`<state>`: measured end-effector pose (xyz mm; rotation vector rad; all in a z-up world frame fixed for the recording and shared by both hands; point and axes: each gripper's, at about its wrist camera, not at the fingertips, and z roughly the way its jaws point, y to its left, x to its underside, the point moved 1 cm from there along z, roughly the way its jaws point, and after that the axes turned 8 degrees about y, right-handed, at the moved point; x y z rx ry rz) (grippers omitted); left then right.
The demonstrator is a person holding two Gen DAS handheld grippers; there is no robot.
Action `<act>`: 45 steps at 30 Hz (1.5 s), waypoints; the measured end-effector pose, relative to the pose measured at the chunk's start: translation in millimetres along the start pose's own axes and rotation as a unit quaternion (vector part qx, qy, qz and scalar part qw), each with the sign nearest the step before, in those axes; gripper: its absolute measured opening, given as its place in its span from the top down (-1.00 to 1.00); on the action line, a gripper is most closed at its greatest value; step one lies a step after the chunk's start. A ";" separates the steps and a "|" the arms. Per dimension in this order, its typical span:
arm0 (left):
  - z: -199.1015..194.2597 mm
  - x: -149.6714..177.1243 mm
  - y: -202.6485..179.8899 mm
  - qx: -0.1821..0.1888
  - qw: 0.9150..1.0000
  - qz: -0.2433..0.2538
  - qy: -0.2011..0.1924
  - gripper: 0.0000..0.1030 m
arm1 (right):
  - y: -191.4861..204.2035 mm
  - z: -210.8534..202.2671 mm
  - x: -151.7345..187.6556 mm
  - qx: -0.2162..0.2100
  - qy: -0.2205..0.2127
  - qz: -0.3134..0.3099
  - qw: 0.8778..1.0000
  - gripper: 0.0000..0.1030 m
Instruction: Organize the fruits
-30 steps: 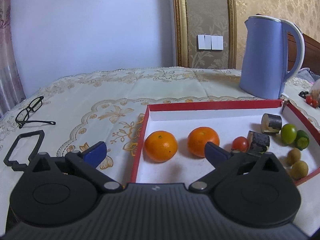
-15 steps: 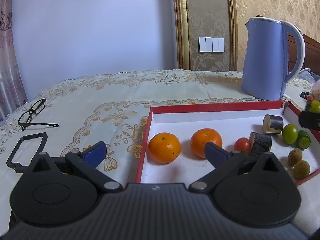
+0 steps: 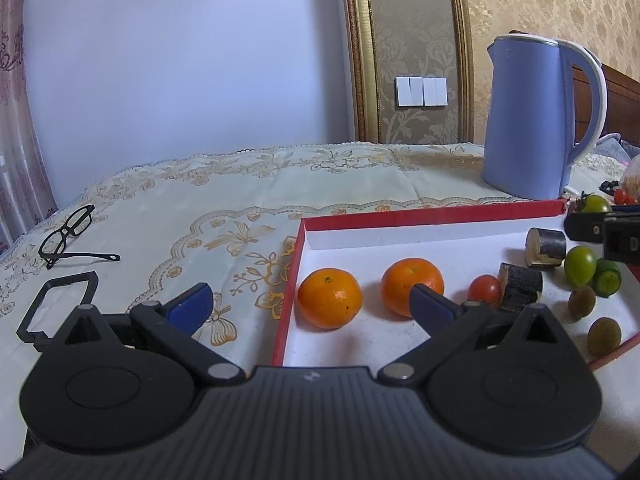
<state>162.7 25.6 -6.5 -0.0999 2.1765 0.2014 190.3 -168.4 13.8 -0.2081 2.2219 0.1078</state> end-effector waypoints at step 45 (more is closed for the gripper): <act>-11.2 -0.9 -1.8 0.020 1.000 -0.002 -0.014 -1.00 | 15.8 -7.9 -6.1 0.028 -0.017 -0.013 0.999 -0.42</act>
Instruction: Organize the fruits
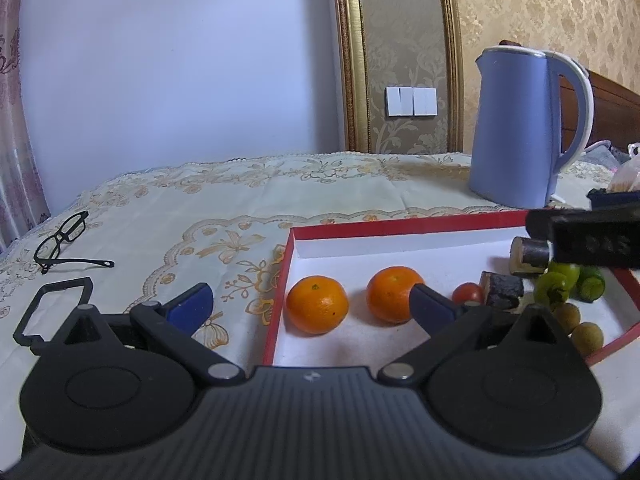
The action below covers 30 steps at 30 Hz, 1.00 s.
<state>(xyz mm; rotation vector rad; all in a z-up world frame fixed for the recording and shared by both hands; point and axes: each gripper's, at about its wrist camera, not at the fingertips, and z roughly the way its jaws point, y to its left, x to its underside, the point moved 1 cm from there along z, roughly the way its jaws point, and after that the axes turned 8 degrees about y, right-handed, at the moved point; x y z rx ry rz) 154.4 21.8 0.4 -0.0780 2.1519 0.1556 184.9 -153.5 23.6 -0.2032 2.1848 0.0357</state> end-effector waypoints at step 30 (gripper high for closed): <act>-16.2 30.3 -20.5 0.031 0.999 -0.001 0.034 -1.00 | -31.6 -59.2 102.6 0.047 0.020 0.043 0.998 -0.96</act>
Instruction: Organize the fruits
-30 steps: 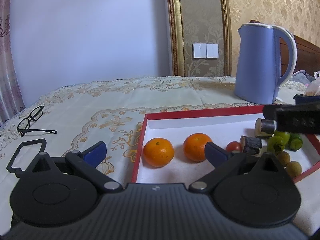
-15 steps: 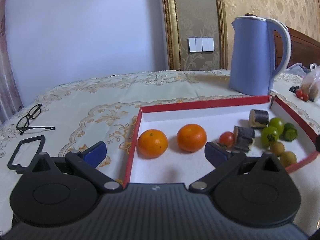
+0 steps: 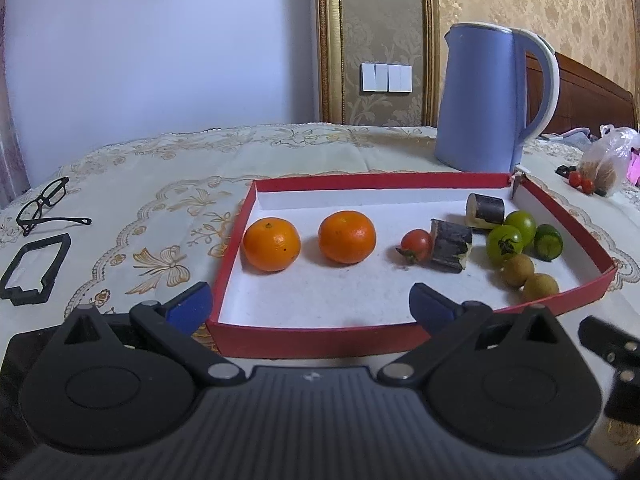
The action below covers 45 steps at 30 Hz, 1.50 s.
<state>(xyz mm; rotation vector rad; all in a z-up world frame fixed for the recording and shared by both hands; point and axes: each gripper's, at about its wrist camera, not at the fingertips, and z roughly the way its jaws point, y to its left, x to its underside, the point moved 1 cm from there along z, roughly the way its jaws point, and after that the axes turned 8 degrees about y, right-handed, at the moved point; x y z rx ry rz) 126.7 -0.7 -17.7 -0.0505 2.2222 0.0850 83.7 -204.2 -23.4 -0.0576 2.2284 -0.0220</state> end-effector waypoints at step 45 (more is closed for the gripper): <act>-16.6 16.4 -8.1 0.003 1.000 0.015 0.010 -1.00 | 7.1 17.1 -3.9 0.022 0.040 -0.040 0.998 -0.96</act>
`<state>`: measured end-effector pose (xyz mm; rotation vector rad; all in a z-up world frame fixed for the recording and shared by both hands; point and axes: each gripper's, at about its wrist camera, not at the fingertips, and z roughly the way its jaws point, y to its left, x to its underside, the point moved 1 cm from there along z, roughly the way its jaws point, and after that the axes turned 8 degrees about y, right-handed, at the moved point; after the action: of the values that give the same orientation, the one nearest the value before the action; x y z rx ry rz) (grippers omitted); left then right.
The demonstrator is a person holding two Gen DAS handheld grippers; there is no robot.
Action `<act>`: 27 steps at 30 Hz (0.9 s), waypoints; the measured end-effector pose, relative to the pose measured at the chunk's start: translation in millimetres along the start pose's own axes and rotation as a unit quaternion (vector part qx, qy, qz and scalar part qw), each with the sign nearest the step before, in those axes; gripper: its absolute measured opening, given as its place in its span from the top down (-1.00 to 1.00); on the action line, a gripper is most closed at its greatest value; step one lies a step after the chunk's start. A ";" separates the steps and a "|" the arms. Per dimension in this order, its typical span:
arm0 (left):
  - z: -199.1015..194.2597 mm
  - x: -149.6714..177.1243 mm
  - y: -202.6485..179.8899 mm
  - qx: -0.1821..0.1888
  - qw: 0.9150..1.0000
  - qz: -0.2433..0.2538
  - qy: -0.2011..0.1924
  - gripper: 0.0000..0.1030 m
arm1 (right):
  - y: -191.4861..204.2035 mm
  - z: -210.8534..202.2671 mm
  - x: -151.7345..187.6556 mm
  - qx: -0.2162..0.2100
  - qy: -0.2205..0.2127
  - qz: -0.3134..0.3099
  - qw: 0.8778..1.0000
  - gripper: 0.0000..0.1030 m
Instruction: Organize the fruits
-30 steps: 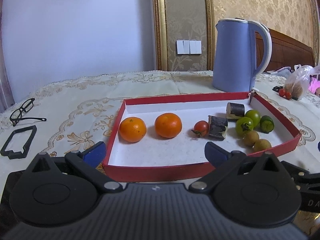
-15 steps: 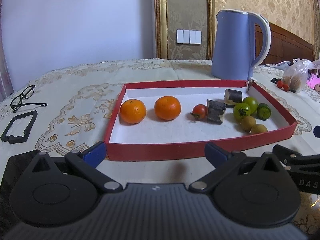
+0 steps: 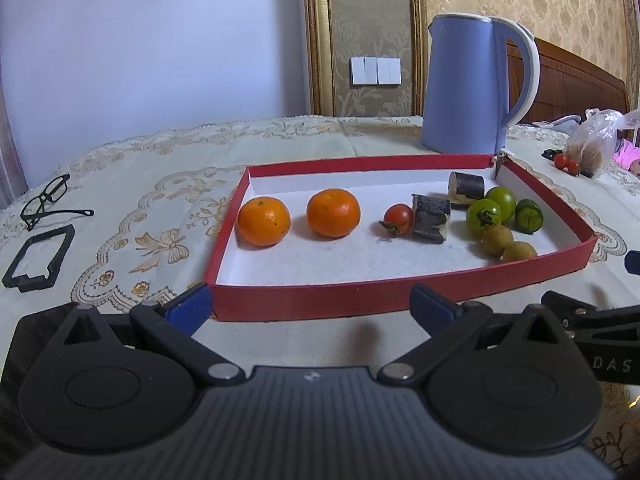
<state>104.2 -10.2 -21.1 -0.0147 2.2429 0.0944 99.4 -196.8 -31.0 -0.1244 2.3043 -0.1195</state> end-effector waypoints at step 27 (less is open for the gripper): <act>4.9 0.2 5.9 0.023 0.999 -0.013 0.023 -1.00 | -10.0 13.5 0.7 -0.029 0.041 0.028 0.998 -1.00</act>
<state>107.7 -4.0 -23.9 -0.0198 2.2900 0.0283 109.5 -207.5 -39.4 -0.0858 2.3912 -0.0288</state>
